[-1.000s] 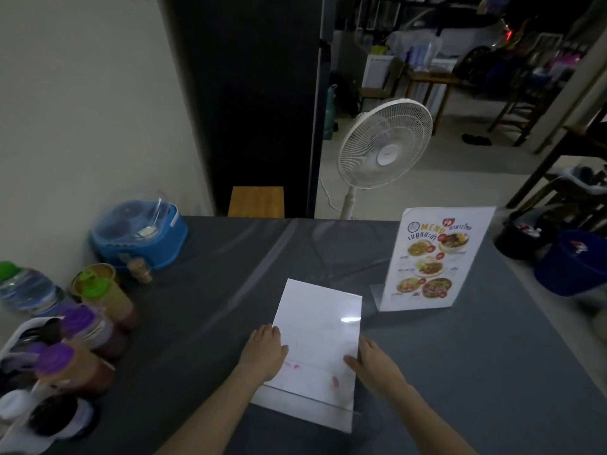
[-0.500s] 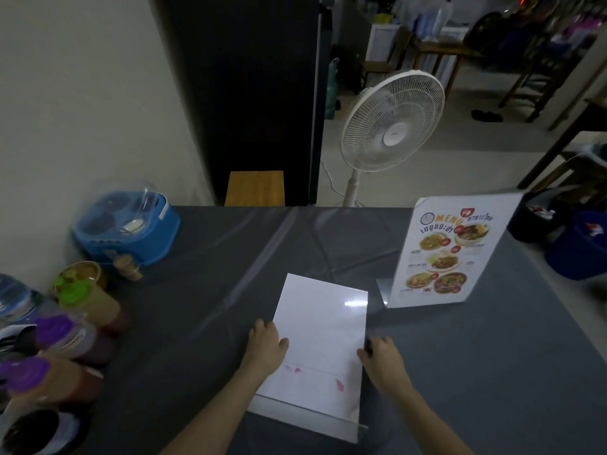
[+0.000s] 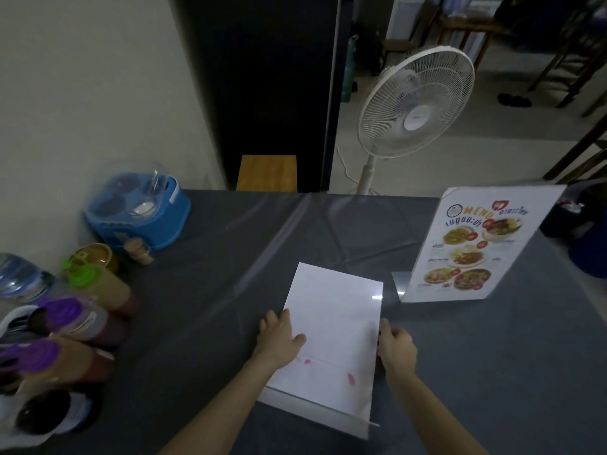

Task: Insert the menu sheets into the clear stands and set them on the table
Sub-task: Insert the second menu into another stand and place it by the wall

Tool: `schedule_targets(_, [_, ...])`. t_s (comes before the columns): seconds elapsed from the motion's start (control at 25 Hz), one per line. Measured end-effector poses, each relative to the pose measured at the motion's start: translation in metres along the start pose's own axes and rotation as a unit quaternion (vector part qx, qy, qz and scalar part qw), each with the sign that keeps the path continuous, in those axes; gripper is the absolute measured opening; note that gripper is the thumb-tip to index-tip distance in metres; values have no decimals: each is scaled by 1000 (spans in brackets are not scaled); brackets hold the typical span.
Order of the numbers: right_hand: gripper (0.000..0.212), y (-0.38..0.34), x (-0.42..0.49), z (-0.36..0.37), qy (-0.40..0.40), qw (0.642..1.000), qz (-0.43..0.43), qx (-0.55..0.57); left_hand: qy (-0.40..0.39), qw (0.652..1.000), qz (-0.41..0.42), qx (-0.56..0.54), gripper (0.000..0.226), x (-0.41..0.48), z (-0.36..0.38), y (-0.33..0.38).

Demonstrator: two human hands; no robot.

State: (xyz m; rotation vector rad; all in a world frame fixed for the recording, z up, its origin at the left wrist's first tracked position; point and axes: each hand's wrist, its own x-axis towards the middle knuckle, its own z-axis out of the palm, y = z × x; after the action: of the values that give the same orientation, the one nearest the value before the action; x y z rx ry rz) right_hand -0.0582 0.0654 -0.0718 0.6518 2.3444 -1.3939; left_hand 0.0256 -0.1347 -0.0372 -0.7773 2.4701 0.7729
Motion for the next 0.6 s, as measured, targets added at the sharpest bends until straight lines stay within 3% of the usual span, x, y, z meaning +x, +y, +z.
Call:
schedule_targets(0.2, [50,-36,-16,4,-116,980,2,160,-92,995,-14,-31,56,-14,-21,24])
schedule_targets(0.4, [40,-79,-35,-10,-223,958,-42,175,-183,953,19,-242,69,-51,-73,76])
schedule_targets(0.52, [32,-96,-49,-5,-259,939,-79,210,-175,957,60,-222,56,-69,-95,101])
schedule_targets(0.6, [36,-106,-58,2,-285,928,-95,221,-118,975,78,-173,42,-81,-105,107])
